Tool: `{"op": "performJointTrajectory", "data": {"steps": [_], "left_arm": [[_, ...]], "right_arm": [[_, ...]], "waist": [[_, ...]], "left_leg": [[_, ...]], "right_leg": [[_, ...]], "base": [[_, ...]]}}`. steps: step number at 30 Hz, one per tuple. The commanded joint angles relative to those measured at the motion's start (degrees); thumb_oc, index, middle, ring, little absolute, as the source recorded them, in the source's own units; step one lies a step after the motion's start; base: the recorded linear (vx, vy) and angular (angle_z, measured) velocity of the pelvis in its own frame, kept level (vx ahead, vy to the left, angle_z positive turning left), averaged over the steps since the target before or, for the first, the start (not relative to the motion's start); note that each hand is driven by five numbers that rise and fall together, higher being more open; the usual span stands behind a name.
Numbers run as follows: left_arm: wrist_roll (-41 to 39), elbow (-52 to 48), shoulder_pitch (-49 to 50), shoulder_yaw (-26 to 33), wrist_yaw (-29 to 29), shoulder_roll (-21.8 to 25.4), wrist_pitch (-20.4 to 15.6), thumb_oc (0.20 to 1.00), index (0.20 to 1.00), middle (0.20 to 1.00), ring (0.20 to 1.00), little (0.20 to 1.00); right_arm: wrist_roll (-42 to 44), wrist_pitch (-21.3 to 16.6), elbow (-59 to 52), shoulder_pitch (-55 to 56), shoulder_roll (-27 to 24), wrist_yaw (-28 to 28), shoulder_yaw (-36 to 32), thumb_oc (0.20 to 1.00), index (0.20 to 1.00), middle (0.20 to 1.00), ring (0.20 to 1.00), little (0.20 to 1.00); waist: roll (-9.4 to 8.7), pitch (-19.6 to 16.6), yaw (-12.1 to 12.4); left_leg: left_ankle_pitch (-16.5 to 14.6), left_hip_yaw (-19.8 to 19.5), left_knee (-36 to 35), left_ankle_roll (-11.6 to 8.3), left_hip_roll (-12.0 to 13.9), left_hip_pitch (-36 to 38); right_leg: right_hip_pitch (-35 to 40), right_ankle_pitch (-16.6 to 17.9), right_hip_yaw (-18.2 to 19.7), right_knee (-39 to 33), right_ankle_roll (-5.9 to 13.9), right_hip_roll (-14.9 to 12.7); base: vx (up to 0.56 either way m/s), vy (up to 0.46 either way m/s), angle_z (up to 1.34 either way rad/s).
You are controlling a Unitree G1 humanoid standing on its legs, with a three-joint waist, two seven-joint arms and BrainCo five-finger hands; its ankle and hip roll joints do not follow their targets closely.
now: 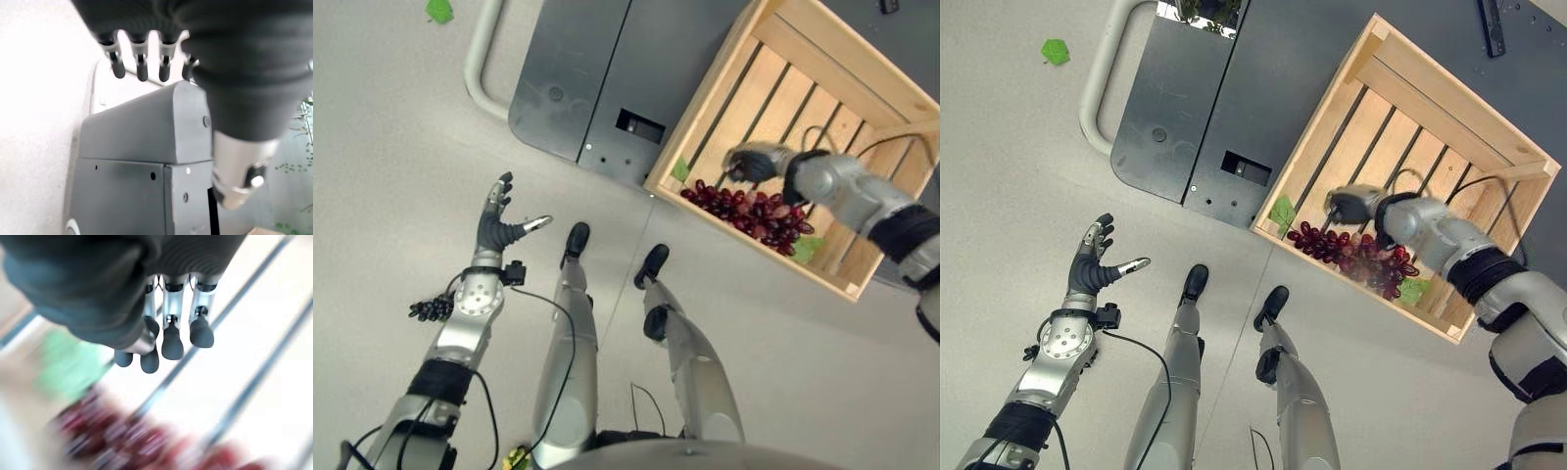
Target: Pick up the fruits from the basket on one side to the basket on the other side
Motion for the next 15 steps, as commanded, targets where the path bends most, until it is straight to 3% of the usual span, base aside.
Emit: {"op": "performJointTrajectory", "data": {"steps": [1, 15], "left_arm": [[0.8, -5.3, 2.2, 1.4, 0.7, 1.3, -2.9, 1.0, 1.0, 1.0, 1.0, 1.0], [0.3, -5.5, 3.3, 1.6, 0.2, 1.7, -2.9, 1.0, 1.0, 1.0, 1.0, 1.0]], "right_arm": [[3.1, 0.0, 2.6, -6.7, -6.8, -3.7, 2.8, 0.2, 0.2, 0.2, 0.2, 0.2], [4.6, 0.4, 9.1, -12.8, -7.6, -5.8, 4.2, 0.2, 0.2, 0.2, 0.2, 0.2]], "waist": [[-0.77, 0.2, -1.0], [-1.09, 0.2, -1.2]], "left_leg": [[-0.2, 2.3, -2.0, 0.79, -0.7, 3.1], [0.0, 2.6, -1.9, 0.96, -0.8, 3.3]], "right_leg": [[3.1, -9.4, -0.1, 6.7, 7.4, -2.6], [3.3, -8.5, 0.4, 5.9, 7.56, -2.5]], "base": [[0.0, 0.0, 0.0], [0.0, 0.001, 0.0]]}}
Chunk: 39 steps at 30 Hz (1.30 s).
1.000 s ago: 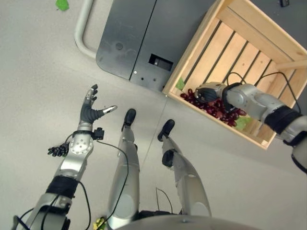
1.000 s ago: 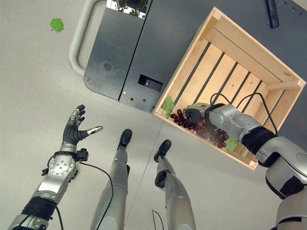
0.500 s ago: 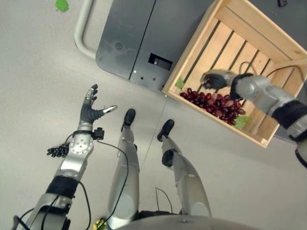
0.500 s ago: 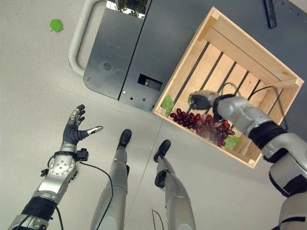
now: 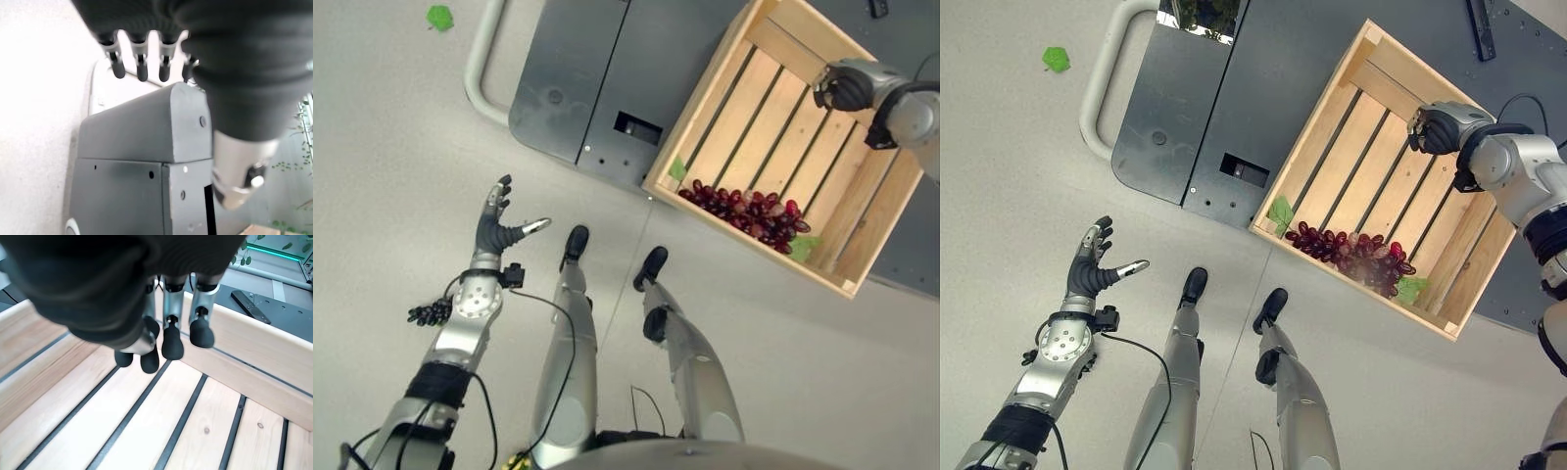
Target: Pick up the fruits from the basket on one side to the basket on the other side
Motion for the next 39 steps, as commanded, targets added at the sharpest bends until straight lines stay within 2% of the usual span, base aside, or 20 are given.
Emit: {"op": "performJointTrajectory", "data": {"steps": [1, 2, 3, 11, 26, 39], "left_arm": [[0.3, -5.4, 2.6, 1.6, 0.2, 1.3, -2.8, 1.0, 1.0, 1.0, 1.0, 1.0], [0.3, -5.5, 2.8, 1.6, 0.2, 1.2, -2.8, 1.0, 1.0, 1.0, 1.0, 1.0], [0.3, -5.5, 2.8, 1.6, 0.1, 1.2, -2.7, 1.0, 1.0, 1.0, 1.0, 1.0], [0.4, -5.2, 2.2, 1.2, -0.9, 1.1, -2.5, 1.0, 1.0, 1.0, 1.0, 1.0], [0.5, -4.7, 1.2, 0.1, -1.4, 1.4, -2.1, 1.0, 1.0, 1.0, 1.0, 1.0], [0.6, -4.2, 0.9, -0.7, -1.8, 0.2, -1.4, 1.0, 1.0, 1.0, 1.0, 1.0]], "right_arm": [[2.4, 0.3, 1.5, -4.6, -1.5, -1.5, 3.7, 0.266, 0.266, 0.266, 0.266, 0.266], [2.3, 0.4, 1.1, -4.4, -1.4, -1.2, 3.9, 0.52, 0.52, 0.52, 0.52, 0.52], [2.1, 0.4, 0.8, -4.2, -1.3, -0.9, 4.0, 1.0, 1.0, 1.0, 1.0, 1.0], [0.1, 0.3, -5.2, 0.7, -0.6, 4.2, 6.4, 1.0, 1.0, 1.0, 1.0, 1.0], [-1.5, 0.4, -9.1, 6.2, 0.1, 7.5, 6.4, 1.0, 1.0, 1.0, 1.0, 1.0], [-4.6, 1.7, -2.6, 15.2, 4.6, 8.7, 1.7, 1.0, 1.0, 1.0, 1.0, 1.0]], "waist": [[-1.03, 0.2, -0.9], [-1.01, 0.2, -0.9], [-1.03, 0.2, -0.9], [-1.04, 0.2, -1.0], [0.34, 0.2, -1.2], [1.52, 0.2, -1.5]], "left_leg": [[-0.2, 2.5, -1.9, 0.94, -0.8, 2.3], [-0.2, 2.4, -1.9, 0.97, -0.8, 2.3], [-0.2, 2.4, -2.0, 0.98, -0.8, 2.2], [-0.1, 2.2, -2.0, 0.9, -0.9, 1.8], [0.0, 2.3, -1.7, 1.09, -1.2, 0.3], [-0.1, 2.3, -1.5, 1.34, -1.4, -0.9]], "right_leg": [[2.5, -8.8, 0.3, 5.8, 7.82, -2.4], [2.4, -8.8, 0.3, 5.9, 7.8, -2.4], [2.4, -8.8, 0.2, 5.8, 7.83, -2.4], [2.2, -8.8, -0.2, 5.6, 7.85, -2.4], [0.4, -9.0, 0.0, 6.4, 8.01, -2.6], [-1.1, -9.0, 0.2, 6.8, 8.08, -2.7]], "base": [[0.0, 0.0, 0.0], [0.0, 0.0, 0.0], [0.0, 0.0, 0.0], [0.0, 0.0, 0.0], [0.0, 0.0, 0.0], [0.0, 0.0, 0.0]]}}
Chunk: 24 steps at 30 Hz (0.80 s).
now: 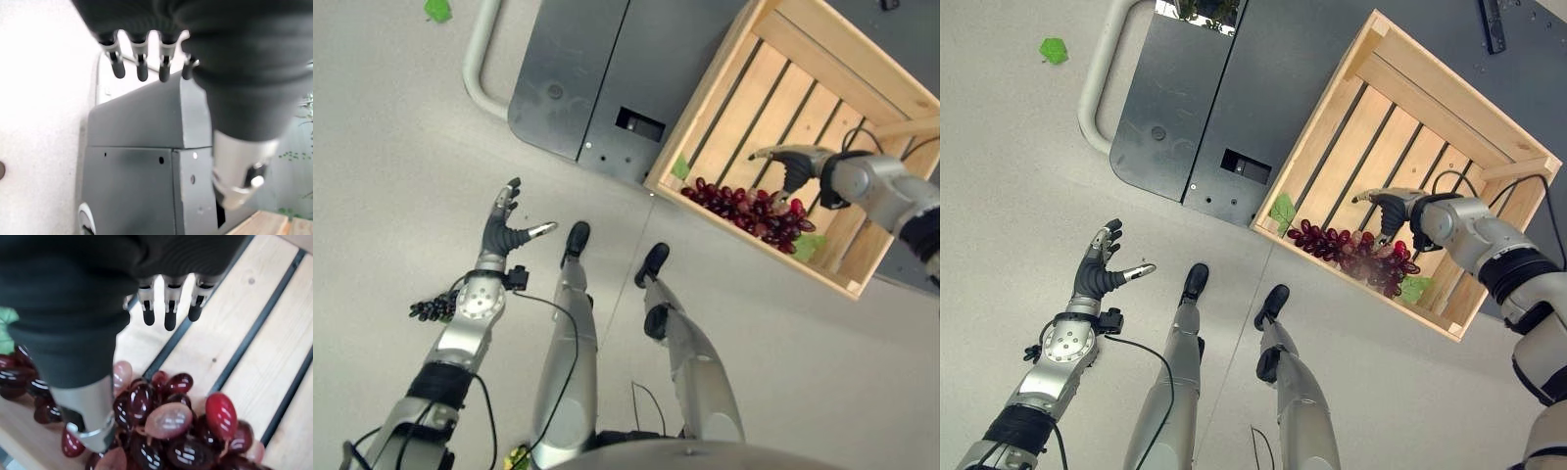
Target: Pick up the fruits from the basket on one side to the basket on the other side
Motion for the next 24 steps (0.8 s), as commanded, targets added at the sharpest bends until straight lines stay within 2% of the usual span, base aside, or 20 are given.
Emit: {"op": "performJointTrajectory", "data": {"steps": [1, 12, 22, 24], "left_arm": [[0.6, -4.3, 0.9, 0.8, -0.2, -0.1, -1.5, 1.0, 1.0, 1.0, 1.0, 1.0], [0.6, -3.6, 0.0, 0.0, 0.1, -1.3, -1.1, 1.0, 1.0, 1.0, 1.0, 1.0], [0.7, -3.7, -0.4, -0.3, 0.7, -1.6, -0.9, 1.0, 1.0, 1.0, 1.0, 1.0], [0.9, -3.6, -0.4, -0.3, 0.6, -1.6, -0.9, 1.0, 1.0, 1.0, 1.0, 1.0]], "right_arm": [[-2.1, 1.0, 1.1, 0.2, -1.4, 0.6, 0.9, 1.0, 1.0, 1.0, 1.0, 1.0], [-4.7, 1.4, 2.8, 11.1, 5.0, 0.4, -5.1, 1.0, 1.0, 1.0, 1.0, 1.0], [-5.2, 1.5, 3.7, 10.7, 6.7, -1.4, -6.0, 1.0, 1.0, 1.0, 1.0, 1.0], [-5.2, 1.5, 3.8, 10.5, 7.1, -1.4, -6.0, 0.918, 0.918, 0.918, 0.918, 0.918]], "waist": [[1.55, 0.2, -1.3], [2.07, 0.2, -1.5], [1.91, 0.2, -1.8], [1.9, 0.2, -1.7]], "left_leg": [[-0.2, 2.3, -1.3, 1.25, -1.2, 1.4], [-0.5, 2.6, -1.1, 1.6, -1.4, 1.5], [-0.6, 2.9, -0.8, 1.7, -1.4, 0.9], [-0.6, 2.9, -0.8, 1.72, -1.4, 0.9]], "right_leg": [[1.3, -8.9, 0.3, 6.9, 8.05, -2.5], [1.5, -9.1, 0.4, 6.9, 8.21, -2.5], [0.9, -9.0, 0.9, 6.8, 8.15, -2.4], [0.9, -9.0, 0.9, 6.7, 8.15, -2.4]], "base": [[0.0, 0.0, 0.0], [0.0, 0.0, 0.0], [0.0, 0.0, 0.0], [0.0, 0.0, 0.0]]}}
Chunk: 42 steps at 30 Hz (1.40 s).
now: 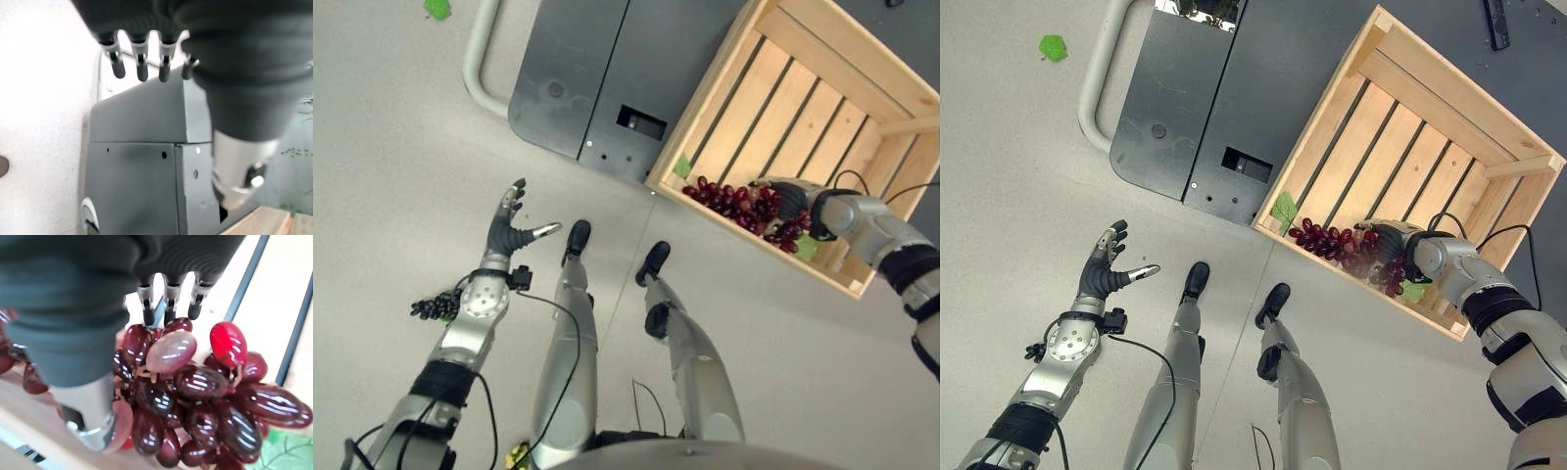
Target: Pick up the fruits from the basket on one side to the basket on the other side
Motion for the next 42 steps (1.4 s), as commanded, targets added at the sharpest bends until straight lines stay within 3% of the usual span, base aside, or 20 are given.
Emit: {"op": "performJointTrajectory", "data": {"steps": [1, 2, 3, 5, 24, 34, 42], "left_arm": [[0.8, -3.8, 0.5, 0.9, 0.5, -1.4, -1.3, 1.0, 1.0, 1.0, 1.0, 1.0], [0.8, -3.8, 0.5, 0.9, 0.5, -1.4, -1.3, 1.0, 1.0, 1.0, 1.0, 1.0], [0.9, -3.7, 0.6, 1.0, 0.5, -1.4, -1.3, 1.0, 1.0, 1.0, 1.0, 1.0], [0.7, -3.6, 0.6, 1.1, 0.5, -1.5, -1.3, 1.0, 1.0, 1.0, 1.0, 1.0], [0.5, -4.1, 0.9, 1.3, 0.5, -0.9, -1.5, 1.0, 1.0, 1.0, 1.0, 1.0], [-0.4, -4.8, 2.1, 0.9, 0.2, 1.0, -2.1, 1.0, 1.0, 1.0, 1.0, 1.0], [-0.8, -5.5, 3.4, 2.1, 0.1, 1.3, -2.0, 1.0, 1.0, 1.0, 1.0, 1.0]], "right_arm": [[-1.1, 0.4, 2.6, 1.5, 2.1, 0.7, 4.9, 0.812, 0.812, 0.812, 0.812, 0.812], [-1.1, 0.4, 2.6, 1.5, 2.1, 0.7, 4.9, 0.598, 0.598, 0.598, 0.598, 0.598], [-1.2, 0.3, 2.2, 1.6, 2.2, 0.9, 5.0, 0.332, 0.332, 0.332, 0.332, 0.332], [-1.4, 0.2, 2.3, 1.6, 2.2, 0.9, 5.2, 0.2, 0.2, 0.2, 0.2, 0.2], [-0.4, 0.3, 2.7, -1.0, -0.1, 0.6, 5.5, 0.2, 0.2, 0.2, 0.2, 0.2], [4.5, 0.4, 16.8, -21.8, -9.2, -6.2, 10.3, 0.2, 0.2, 0.2, 0.2, 0.2], [8.1, 0.5, 17.8, -26.6, -10.9, -6.4, 11.4, 0.2, 0.2, 0.2, 0.2, 0.2]], "waist": [[1.87, 0.2, -1.6], [1.87, 0.2, -1.6], [1.77, 0.2, -1.7], [1.73, 0.2, -1.7], [1.41, 0.2, -1.6], [0.71, 0.2, -1.5], [-0.23, 0.2, -1.9]], "left_leg": [[-0.7, 2.6, -0.9, 1.65, -1.2, 0.7], [-0.7, 2.6, -0.9, 1.65, -1.2, 0.7], [-0.7, 2.6, -1.0, 1.65, -1.1, 0.8], [-0.7, 2.5, -1.0, 1.61, -1.2, 0.9], [-0.5, 2.1, -1.2, 1.56, -1.0, 0.5], [-0.4, 2.5, -0.9, 1.55, -1.0, 0.5], [-0.9, 2.7, -0.5, 1.74, -0.8, 2.0]], "right_leg": [[0.7, -9.0, 0.8, 6.5, 8.11, -2.2], [0.7, -8.9, 0.8, 6.5, 8.11, -2.2], [0.7, -8.9, 0.7, 6.5, 8.13, -2.3], [0.8, -8.9, 0.7, 6.5, 8.13, -2.3], [0.7, -8.7, 0.2, 6.3, 8.25, -2.3], [0.6, -7.9, 0.8, 6.0, 8.24, -2.3], [1.9, -8.0, 1.0, 6.4, 8.28, -2.3]], "base": [[0.0, 0.0, 0.0], [0.0, 0.0, 0.0], [0.0, 0.0, 0.0], [0.0, 0.0, 0.0], [0.0, 0.0, 0.0], [0.0, 0.0, 0.0], [0.0, 0.0, 0.0]]}}
